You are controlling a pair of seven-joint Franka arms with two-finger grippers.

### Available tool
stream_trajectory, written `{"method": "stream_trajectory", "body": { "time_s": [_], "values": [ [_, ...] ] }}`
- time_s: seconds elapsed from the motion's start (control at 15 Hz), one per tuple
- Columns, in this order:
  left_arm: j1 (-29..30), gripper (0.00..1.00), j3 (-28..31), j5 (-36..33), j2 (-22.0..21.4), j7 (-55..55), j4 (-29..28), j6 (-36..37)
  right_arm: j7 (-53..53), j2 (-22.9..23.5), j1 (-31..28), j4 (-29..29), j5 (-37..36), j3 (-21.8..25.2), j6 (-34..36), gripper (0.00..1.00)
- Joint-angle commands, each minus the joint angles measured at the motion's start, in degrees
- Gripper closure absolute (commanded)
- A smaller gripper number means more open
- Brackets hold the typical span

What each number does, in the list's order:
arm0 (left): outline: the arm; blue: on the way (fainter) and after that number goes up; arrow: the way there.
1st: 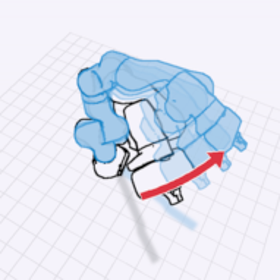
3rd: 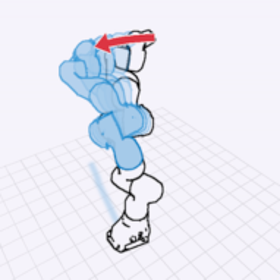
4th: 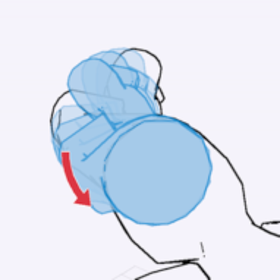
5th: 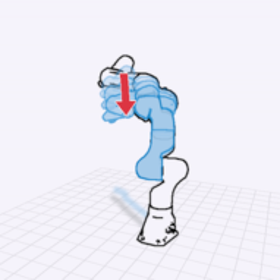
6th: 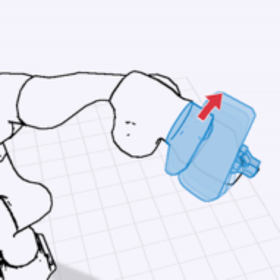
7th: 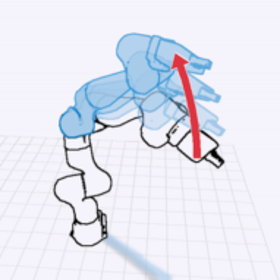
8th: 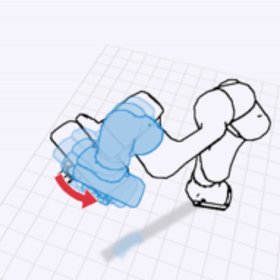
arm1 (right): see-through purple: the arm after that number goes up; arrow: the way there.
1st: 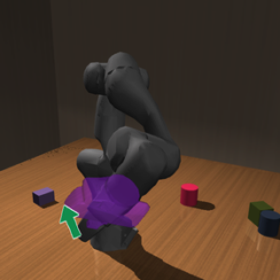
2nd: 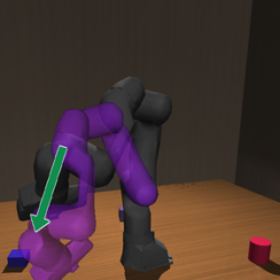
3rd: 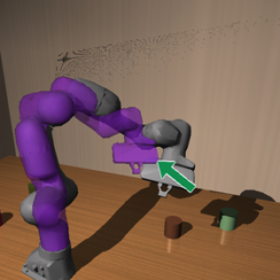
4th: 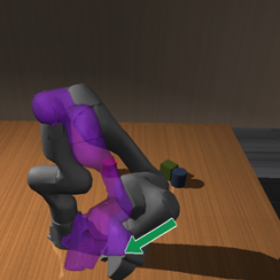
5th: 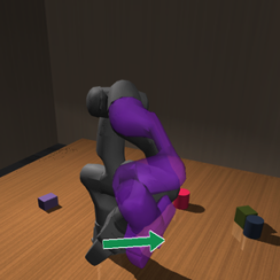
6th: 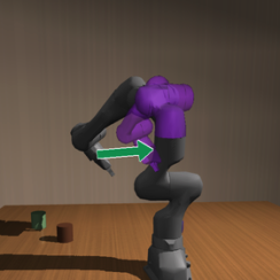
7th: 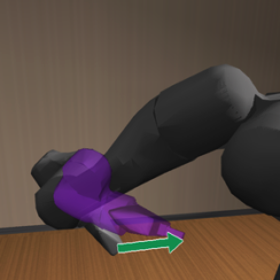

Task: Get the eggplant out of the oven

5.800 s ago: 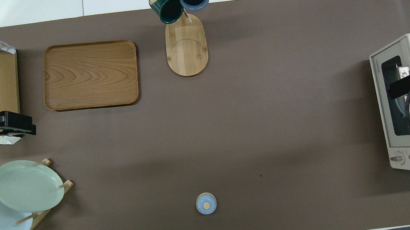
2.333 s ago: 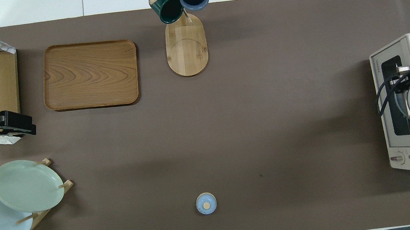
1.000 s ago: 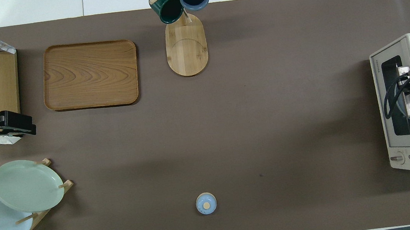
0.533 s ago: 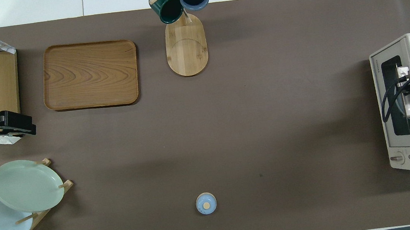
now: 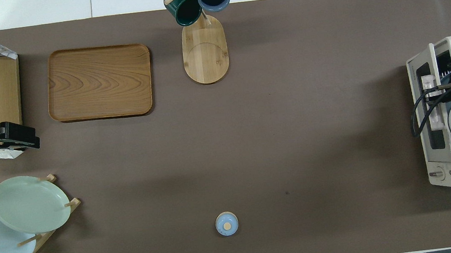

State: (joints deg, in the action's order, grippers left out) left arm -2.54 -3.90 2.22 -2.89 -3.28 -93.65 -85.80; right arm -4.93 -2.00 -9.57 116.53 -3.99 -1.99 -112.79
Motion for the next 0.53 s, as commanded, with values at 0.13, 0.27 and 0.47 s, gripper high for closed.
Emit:
{"method": "stream_trajectory", "body": {
  "time_s": [0.13,0.27,0.47],
  "values": [
    [0.25,0.00,0.12,0.51,-0.89,0.38,-0.83,-0.16,0.88,3.40,0.87,3.79,1.45,0.14,-9.63,1.00],
    [0.25,0.00,0.12,0.51,-0.89,0.38,-0.83,-0.16,1.85,4.72,1.56,4.59,1.45,0.14,-12.62,1.00],
    [0.25,0.00,0.12,0.51,-0.89,0.29,-0.83,-0.16,3.61,7.00,2.80,5.02,1.45,-0.03,-17.63,1.00]
  ]
}}
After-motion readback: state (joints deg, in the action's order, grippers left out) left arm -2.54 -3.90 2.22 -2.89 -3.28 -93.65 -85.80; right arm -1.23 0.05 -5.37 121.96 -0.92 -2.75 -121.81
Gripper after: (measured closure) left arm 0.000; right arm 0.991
